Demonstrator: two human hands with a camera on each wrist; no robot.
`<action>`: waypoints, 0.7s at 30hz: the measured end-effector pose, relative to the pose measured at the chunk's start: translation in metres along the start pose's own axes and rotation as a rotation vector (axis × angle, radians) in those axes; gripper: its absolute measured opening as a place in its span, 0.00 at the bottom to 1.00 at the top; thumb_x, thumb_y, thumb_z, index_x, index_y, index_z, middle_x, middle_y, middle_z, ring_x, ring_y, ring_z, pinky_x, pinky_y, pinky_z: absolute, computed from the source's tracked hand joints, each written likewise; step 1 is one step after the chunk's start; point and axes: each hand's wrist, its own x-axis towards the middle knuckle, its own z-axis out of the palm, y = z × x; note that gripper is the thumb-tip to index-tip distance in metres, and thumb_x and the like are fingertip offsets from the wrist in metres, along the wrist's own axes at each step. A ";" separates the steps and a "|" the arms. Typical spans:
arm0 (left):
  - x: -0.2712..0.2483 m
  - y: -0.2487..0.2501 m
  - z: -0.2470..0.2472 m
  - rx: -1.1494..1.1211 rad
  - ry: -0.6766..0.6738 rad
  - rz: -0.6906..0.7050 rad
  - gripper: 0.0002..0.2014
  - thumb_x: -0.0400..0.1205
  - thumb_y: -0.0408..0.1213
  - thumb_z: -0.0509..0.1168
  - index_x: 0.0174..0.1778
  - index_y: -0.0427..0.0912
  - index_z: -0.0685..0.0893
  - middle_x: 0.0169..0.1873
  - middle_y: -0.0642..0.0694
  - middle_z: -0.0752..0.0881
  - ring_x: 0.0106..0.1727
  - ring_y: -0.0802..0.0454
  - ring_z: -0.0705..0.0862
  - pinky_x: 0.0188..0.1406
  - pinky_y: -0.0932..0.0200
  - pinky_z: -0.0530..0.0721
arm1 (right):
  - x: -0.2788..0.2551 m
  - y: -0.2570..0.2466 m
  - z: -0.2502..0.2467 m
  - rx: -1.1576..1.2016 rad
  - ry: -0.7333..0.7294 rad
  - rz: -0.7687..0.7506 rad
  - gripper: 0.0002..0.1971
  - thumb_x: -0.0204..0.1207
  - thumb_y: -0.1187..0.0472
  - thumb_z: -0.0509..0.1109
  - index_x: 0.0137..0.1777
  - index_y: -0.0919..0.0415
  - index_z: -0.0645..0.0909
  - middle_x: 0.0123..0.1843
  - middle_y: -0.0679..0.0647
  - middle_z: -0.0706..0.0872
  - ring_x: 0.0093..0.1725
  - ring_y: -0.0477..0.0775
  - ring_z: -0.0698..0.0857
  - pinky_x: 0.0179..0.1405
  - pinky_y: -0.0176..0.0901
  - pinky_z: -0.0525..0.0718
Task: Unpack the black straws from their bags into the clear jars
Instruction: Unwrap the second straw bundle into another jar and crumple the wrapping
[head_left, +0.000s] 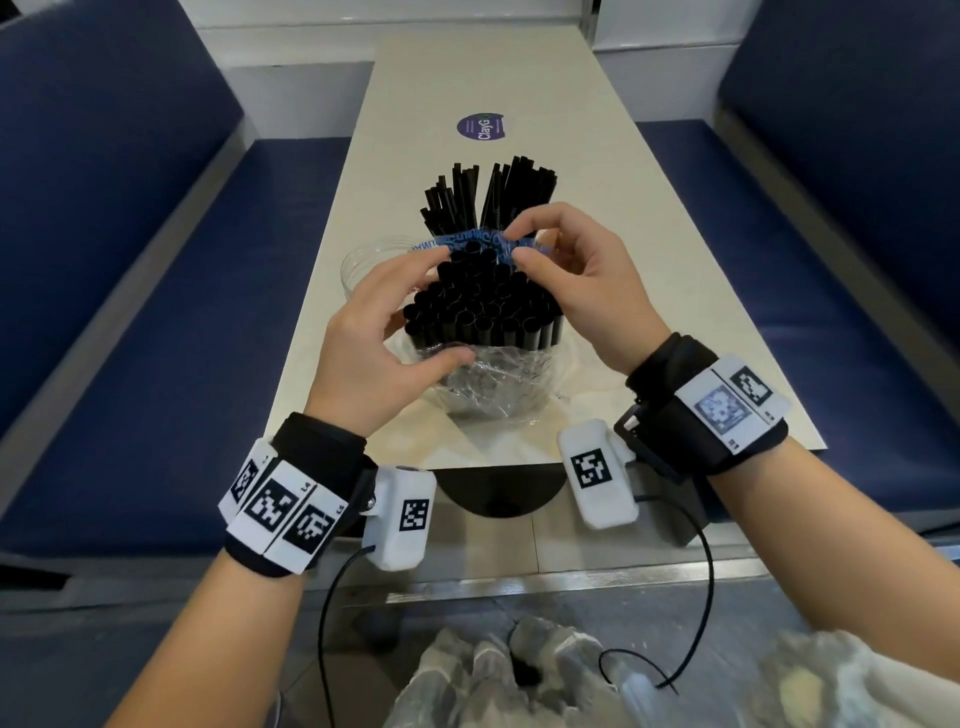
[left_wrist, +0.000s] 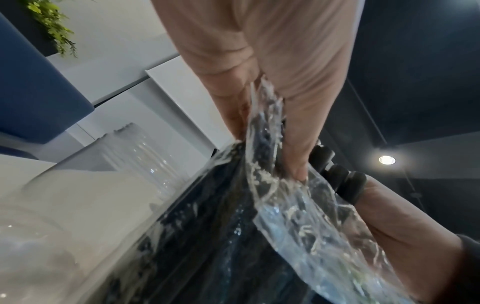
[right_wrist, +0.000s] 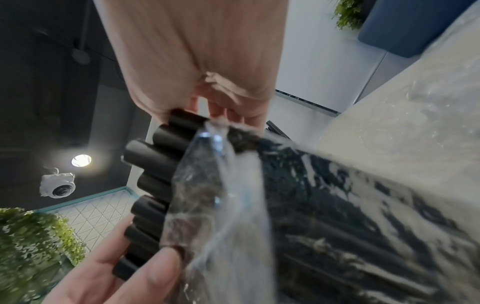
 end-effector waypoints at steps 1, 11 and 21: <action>0.000 0.000 0.000 -0.008 -0.013 -0.003 0.36 0.64 0.43 0.77 0.70 0.50 0.74 0.62 0.67 0.74 0.60 0.76 0.76 0.62 0.68 0.80 | 0.001 0.000 0.000 -0.016 -0.015 -0.014 0.11 0.77 0.67 0.64 0.46 0.48 0.77 0.31 0.47 0.74 0.32 0.44 0.70 0.35 0.28 0.71; 0.010 -0.010 0.004 -0.017 -0.149 -0.080 0.42 0.55 0.57 0.79 0.66 0.58 0.73 0.57 0.66 0.74 0.58 0.75 0.74 0.60 0.77 0.73 | 0.009 -0.002 0.006 0.004 -0.084 0.166 0.15 0.78 0.71 0.56 0.43 0.55 0.82 0.46 0.49 0.83 0.48 0.51 0.78 0.54 0.38 0.77; 0.010 -0.026 0.023 -0.342 -0.122 -0.244 0.42 0.48 0.71 0.75 0.56 0.62 0.71 0.57 0.53 0.78 0.57 0.69 0.80 0.55 0.73 0.78 | -0.013 0.018 -0.001 -0.099 -0.348 0.138 0.42 0.50 0.45 0.80 0.67 0.39 0.67 0.76 0.50 0.68 0.75 0.49 0.70 0.79 0.55 0.67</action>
